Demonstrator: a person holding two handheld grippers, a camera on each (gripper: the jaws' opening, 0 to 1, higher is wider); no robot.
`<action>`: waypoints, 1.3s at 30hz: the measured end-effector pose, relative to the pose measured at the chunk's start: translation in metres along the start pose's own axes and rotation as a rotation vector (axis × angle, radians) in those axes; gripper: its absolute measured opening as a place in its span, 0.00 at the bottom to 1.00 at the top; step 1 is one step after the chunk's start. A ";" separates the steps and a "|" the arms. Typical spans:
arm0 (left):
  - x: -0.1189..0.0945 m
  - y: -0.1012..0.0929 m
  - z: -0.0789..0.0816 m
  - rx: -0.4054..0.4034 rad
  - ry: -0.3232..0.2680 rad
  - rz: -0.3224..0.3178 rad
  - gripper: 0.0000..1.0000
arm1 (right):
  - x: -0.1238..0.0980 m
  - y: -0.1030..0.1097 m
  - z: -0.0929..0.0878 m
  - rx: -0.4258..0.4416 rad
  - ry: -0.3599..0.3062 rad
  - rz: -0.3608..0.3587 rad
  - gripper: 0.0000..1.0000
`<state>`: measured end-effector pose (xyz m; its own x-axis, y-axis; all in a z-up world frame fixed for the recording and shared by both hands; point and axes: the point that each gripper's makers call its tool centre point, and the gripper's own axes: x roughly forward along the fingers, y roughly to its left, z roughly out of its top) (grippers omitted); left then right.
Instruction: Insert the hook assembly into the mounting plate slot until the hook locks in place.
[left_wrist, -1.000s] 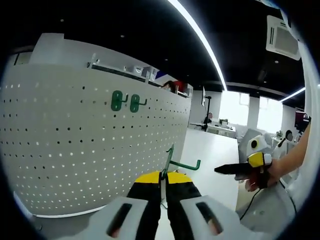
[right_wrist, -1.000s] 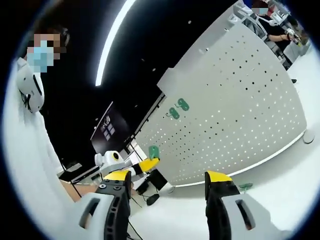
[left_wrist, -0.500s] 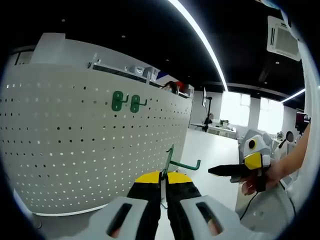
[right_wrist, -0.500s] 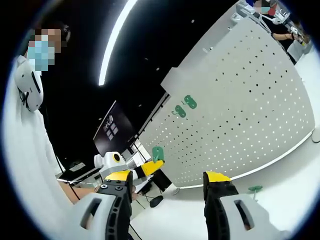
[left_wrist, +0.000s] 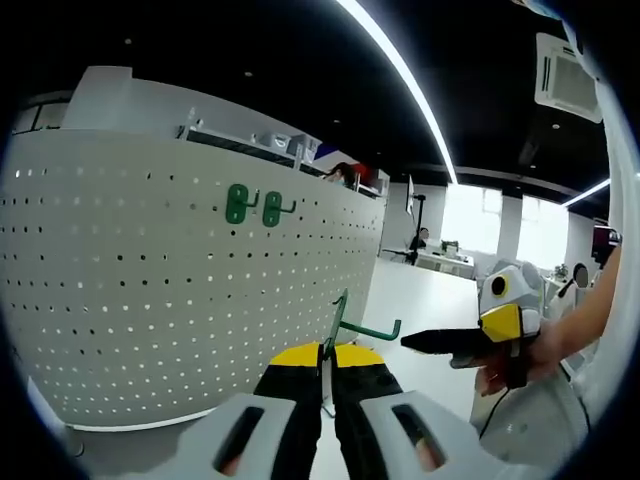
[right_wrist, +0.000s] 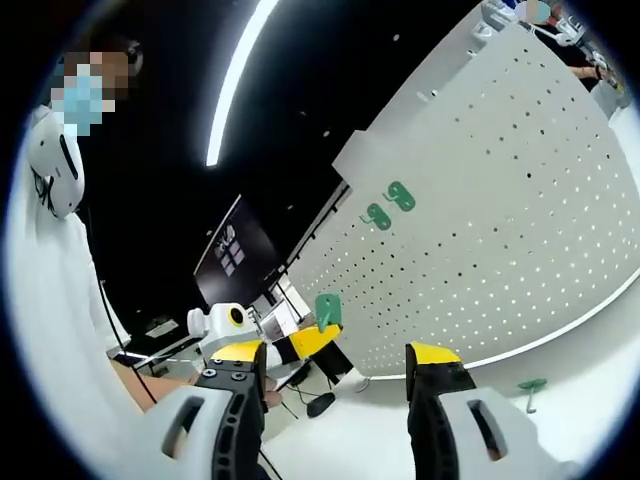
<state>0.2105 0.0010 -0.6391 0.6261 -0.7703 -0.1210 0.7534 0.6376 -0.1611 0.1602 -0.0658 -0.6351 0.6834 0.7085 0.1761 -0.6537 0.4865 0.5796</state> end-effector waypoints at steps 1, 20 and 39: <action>-0.001 0.000 0.000 0.001 0.000 0.000 0.01 | 0.002 0.001 -0.001 0.001 0.004 0.005 0.53; -0.005 -0.002 0.001 -0.008 -0.010 0.009 0.01 | 0.036 0.017 0.003 0.013 -0.001 0.066 0.50; -0.010 -0.001 0.002 -0.019 -0.017 0.020 0.01 | 0.057 0.027 0.000 0.035 0.002 0.100 0.46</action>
<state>0.2040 0.0082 -0.6362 0.6441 -0.7573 -0.1080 0.7371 0.6521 -0.1771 0.1814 -0.0117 -0.6095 0.6144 0.7538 0.2329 -0.7070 0.3950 0.5866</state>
